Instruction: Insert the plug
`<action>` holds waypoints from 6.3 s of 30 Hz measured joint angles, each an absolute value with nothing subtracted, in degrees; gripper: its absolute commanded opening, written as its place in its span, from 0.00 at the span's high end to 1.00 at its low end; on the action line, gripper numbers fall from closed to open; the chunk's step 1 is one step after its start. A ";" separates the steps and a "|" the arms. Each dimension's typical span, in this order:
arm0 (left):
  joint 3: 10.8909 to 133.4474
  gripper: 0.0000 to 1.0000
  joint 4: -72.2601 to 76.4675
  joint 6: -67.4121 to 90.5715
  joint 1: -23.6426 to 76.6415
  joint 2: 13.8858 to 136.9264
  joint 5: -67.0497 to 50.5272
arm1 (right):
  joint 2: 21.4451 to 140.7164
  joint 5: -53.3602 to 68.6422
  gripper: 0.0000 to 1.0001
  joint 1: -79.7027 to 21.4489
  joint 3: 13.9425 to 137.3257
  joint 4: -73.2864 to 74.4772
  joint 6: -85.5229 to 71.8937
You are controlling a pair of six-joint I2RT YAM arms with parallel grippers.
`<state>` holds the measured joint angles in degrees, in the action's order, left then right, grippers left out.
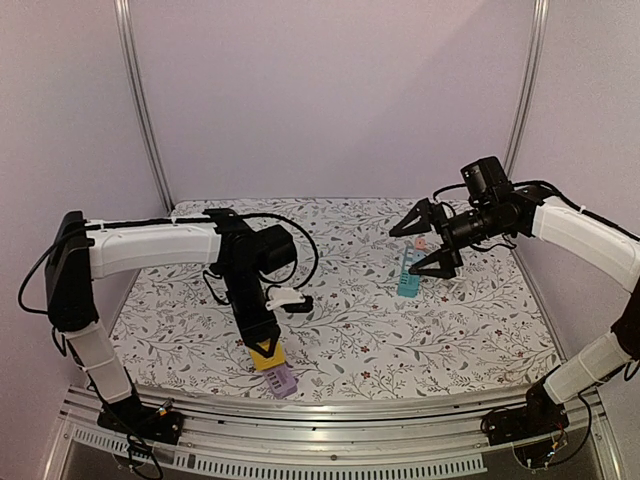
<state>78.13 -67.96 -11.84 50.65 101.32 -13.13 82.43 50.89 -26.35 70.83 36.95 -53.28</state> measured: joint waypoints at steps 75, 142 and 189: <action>73.34 1.00 -61.80 -1.65 55.44 99.02 -5.06 | 80.07 49.76 0.01 -26.35 69.25 39.44 -51.64; 78.22 0.94 -57.28 -3.01 50.74 105.97 1.83 | 87.15 48.27 0.01 -26.35 75.37 41.60 -51.77; 92.62 0.01 -57.36 0.32 47.31 85.49 18.96 | 89.21 36.16 0.01 -26.35 96.16 42.54 -47.99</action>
<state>92.62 -57.36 0.32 47.31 85.49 18.96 89.21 36.16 -26.35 96.16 42.54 -47.99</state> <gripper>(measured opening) 0.994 0.989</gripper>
